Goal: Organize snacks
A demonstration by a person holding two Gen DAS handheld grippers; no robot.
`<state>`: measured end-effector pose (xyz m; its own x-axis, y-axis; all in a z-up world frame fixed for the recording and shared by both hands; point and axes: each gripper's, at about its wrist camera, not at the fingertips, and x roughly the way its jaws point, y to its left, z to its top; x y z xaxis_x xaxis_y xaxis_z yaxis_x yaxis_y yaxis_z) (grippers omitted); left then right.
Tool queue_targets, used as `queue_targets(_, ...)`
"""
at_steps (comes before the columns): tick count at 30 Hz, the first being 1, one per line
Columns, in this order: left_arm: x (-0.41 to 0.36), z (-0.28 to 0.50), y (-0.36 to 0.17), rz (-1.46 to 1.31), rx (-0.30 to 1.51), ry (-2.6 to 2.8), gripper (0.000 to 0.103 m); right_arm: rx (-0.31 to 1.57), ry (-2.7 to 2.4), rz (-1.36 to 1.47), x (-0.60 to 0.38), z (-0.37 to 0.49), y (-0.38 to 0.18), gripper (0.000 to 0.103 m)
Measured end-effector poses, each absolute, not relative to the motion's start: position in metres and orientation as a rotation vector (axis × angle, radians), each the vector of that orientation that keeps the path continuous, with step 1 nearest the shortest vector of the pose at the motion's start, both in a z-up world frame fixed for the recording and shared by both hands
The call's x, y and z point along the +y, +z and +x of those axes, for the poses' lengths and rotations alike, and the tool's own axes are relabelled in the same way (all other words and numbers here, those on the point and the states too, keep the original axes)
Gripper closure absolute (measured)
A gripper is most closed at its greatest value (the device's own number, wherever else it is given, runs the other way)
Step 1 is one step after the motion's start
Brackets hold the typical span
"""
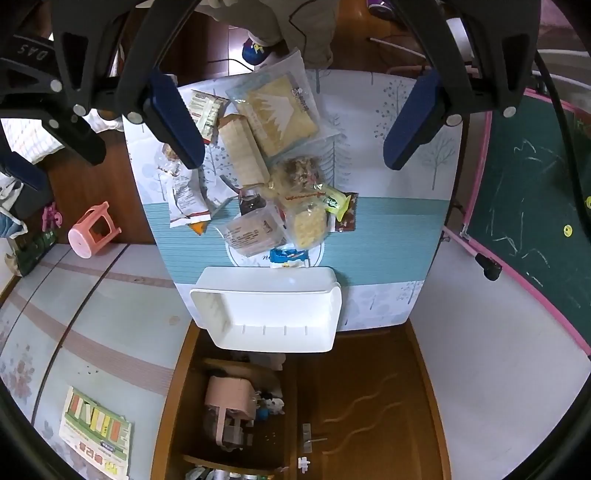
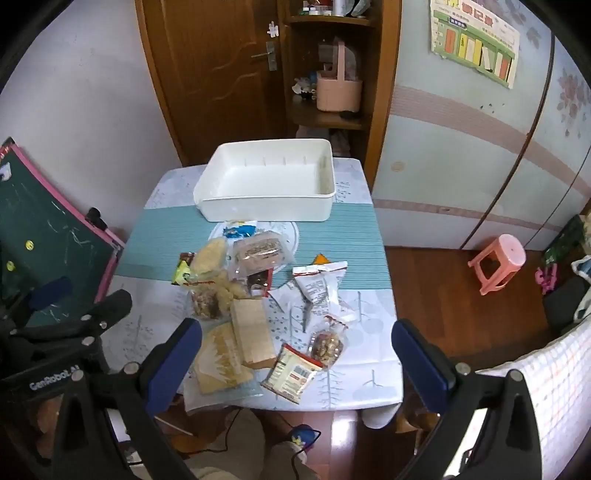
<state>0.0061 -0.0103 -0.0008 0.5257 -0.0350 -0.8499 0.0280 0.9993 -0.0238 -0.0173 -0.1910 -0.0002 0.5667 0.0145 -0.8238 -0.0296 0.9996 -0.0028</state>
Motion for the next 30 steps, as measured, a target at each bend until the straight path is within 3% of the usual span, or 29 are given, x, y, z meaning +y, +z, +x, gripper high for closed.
queue_targets(9, -0.012, 0.006, 0.004, 0.000, 1.009, -0.051, 0.006, 0.929, 0.043, 0.025, -0.195, -0.021, 0.007, 0.003)
queue_targets(16, -0.014, 0.005, 0.003, 0.003, 1.010, -0.051, 0.006, 0.932, 0.072, 0.041, -0.193, -0.019, 0.011, 0.011)
queue_targets(30, -0.023, 0.006, 0.000, 0.013, 1.021, -0.067, 0.006, 0.955, 0.072, 0.028, -0.198, -0.019, 0.008, 0.011)
